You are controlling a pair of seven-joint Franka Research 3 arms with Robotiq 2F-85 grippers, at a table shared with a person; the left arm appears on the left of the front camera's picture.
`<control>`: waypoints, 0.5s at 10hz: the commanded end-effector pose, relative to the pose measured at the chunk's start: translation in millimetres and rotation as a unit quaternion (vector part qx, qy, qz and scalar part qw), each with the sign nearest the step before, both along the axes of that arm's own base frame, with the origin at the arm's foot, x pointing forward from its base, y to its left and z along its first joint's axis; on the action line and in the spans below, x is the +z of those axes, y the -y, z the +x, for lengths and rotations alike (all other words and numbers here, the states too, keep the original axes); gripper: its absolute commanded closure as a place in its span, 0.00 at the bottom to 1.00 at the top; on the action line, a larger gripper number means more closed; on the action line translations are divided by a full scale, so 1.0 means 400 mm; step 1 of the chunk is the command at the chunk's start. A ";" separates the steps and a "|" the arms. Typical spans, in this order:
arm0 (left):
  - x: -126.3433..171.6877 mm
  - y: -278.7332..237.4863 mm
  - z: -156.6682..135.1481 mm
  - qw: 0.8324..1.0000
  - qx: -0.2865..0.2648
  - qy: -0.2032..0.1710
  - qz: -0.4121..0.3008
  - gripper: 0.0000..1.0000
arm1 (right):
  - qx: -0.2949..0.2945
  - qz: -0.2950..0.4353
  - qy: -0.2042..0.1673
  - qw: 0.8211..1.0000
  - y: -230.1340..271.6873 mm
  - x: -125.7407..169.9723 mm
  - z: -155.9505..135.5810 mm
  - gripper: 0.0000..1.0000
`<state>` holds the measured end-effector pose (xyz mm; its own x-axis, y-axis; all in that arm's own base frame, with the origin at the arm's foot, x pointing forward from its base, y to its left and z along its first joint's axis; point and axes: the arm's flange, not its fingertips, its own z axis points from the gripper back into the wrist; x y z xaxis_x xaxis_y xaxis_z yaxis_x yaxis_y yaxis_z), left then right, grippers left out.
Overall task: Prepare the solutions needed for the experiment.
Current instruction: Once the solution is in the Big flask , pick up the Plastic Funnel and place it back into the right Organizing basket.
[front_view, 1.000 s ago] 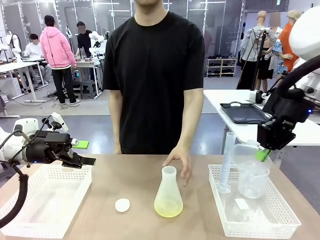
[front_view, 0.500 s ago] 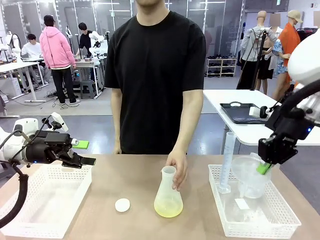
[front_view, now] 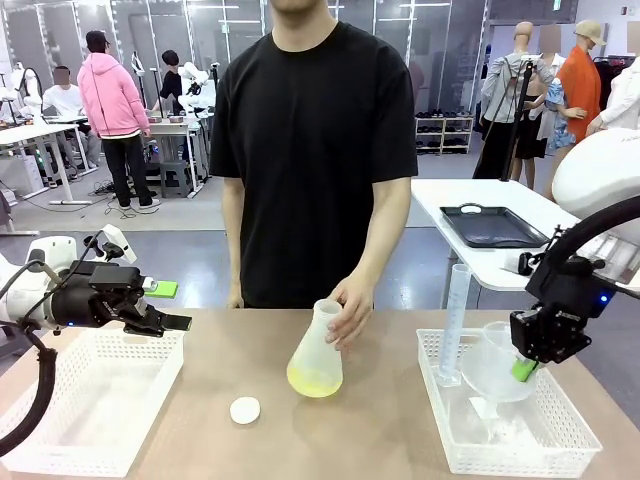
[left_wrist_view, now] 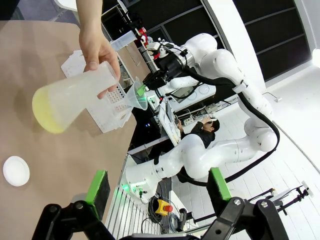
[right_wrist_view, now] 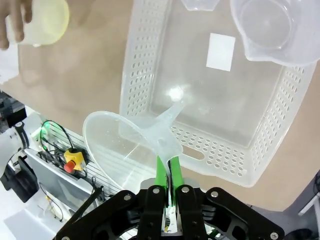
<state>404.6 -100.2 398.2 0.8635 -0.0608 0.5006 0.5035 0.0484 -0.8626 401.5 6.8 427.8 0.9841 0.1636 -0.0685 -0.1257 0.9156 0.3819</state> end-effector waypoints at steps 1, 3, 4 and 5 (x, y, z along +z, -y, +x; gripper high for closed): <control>0.005 -0.002 -0.003 1.000 -0.009 0.002 0.000 0.00 | -0.044 -0.009 -0.029 0.999 0.001 -0.008 0.024 1.00; 0.005 -0.002 -0.003 1.000 -0.009 0.002 0.000 0.00 | -0.053 -0.013 -0.036 0.998 0.003 -0.015 0.038 1.00; 0.005 -0.002 -0.003 1.000 -0.009 0.002 0.000 0.00 | -0.063 -0.012 -0.032 0.997 0.005 -0.015 0.045 1.00; 0.005 -0.002 -0.003 1.000 -0.009 0.002 0.000 0.00 | -0.074 -0.004 -0.029 0.997 0.007 -0.015 0.049 0.76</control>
